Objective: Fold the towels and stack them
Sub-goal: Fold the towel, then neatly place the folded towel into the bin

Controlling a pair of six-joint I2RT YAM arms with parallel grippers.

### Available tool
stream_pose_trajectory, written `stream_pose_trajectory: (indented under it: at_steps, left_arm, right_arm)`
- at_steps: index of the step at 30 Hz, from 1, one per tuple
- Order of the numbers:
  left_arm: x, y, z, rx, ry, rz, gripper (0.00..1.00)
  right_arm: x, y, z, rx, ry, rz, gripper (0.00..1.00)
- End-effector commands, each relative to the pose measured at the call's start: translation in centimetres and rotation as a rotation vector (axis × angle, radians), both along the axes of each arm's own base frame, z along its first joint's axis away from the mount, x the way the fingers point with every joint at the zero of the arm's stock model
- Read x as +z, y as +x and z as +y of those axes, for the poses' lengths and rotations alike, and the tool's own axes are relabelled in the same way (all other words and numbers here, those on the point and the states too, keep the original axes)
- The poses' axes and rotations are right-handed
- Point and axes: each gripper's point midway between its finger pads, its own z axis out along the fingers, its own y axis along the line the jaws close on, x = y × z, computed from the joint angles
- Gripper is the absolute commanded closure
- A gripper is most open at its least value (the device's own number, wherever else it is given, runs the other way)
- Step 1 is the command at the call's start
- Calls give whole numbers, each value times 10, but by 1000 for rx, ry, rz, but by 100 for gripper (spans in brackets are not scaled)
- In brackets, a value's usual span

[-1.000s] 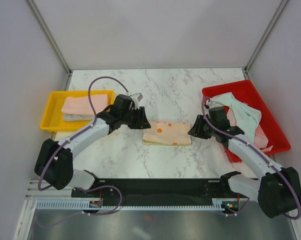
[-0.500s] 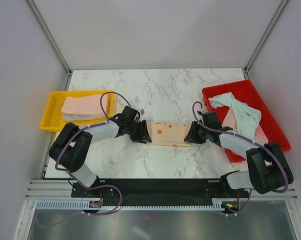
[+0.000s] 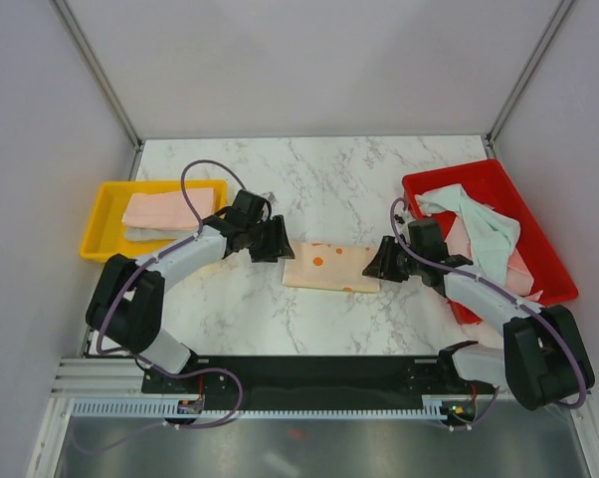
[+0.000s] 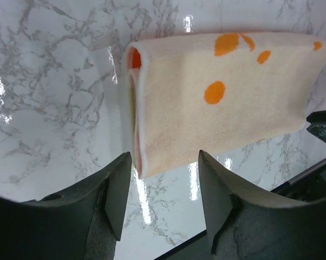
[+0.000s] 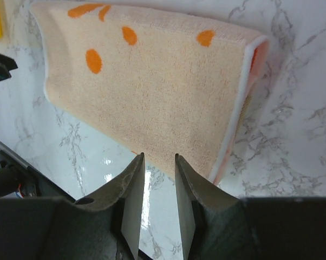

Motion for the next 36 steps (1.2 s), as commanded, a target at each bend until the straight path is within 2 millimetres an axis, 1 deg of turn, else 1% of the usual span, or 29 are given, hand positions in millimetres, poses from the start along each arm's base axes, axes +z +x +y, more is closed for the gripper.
stream_pose_trajectory:
  at_steps: [1,3,4,5,6,9,11,15,19,22,24,26,28,30,31,32,33,34,35,36]
  left_arm:
    - [-18,1,10,-21,32,29,39]
    - [-23,2,2,-53,-11,25,38]
    - [-31,0,-3,-76,-34,55,37]
    - [-33,-1,-5,-93,-47,59,37]
    - [-37,0,-7,-101,-49,68,37]
    - [-48,1,-7,-105,-35,92,35]
    - [-55,0,-7,-111,-31,106,35]
    - [-65,3,-1,-81,13,111,34]
    - [-73,3,-3,-70,7,134,34]
    - [-79,-3,-4,-49,-2,171,34]
    - [-80,-3,-4,-23,7,169,35]
    - [-83,-4,-3,16,13,185,42]
    - [-84,-4,-4,25,20,187,51]
    - [-86,-6,-8,26,19,197,52]
    - [-87,-6,-10,24,20,201,58]
    - [-88,-6,-11,26,21,205,62]
    - [-88,-7,-14,22,19,210,66]
    - [-87,-7,-15,21,15,210,79]
    - [-86,-6,-16,20,9,210,89]
    - [-83,-5,-18,17,1,207,98]
  right_arm:
    - [0,-9,14,43,90,-11,64]
    - [-14,-12,9,31,65,5,64]
    - [-19,-14,8,31,58,9,64]
    - [-25,-15,6,28,48,19,64]
    - [-31,-19,4,27,41,30,64]
    - [-40,-25,-1,21,14,42,64]
    - [-40,-26,-1,20,18,33,64]
    - [-38,-23,-1,17,27,1,63]
    - [-35,-23,-1,21,30,-6,63]
    - [-30,-22,0,17,37,-16,63]
    - [-28,-22,1,16,44,-22,63]
    - [-25,-22,1,13,49,-28,63]
    - [-22,-21,1,12,53,-35,63]
    - [-18,-21,2,9,66,-36,63]
    - [-14,-21,4,13,76,-44,62]
    - [-10,-20,6,18,87,-51,61]
    - [-5,-19,7,14,97,-53,57]
    - [3,-17,8,16,109,-79,54]
    - [10,-16,9,23,119,-98,51]
    - [19,-18,9,24,123,-106,30]
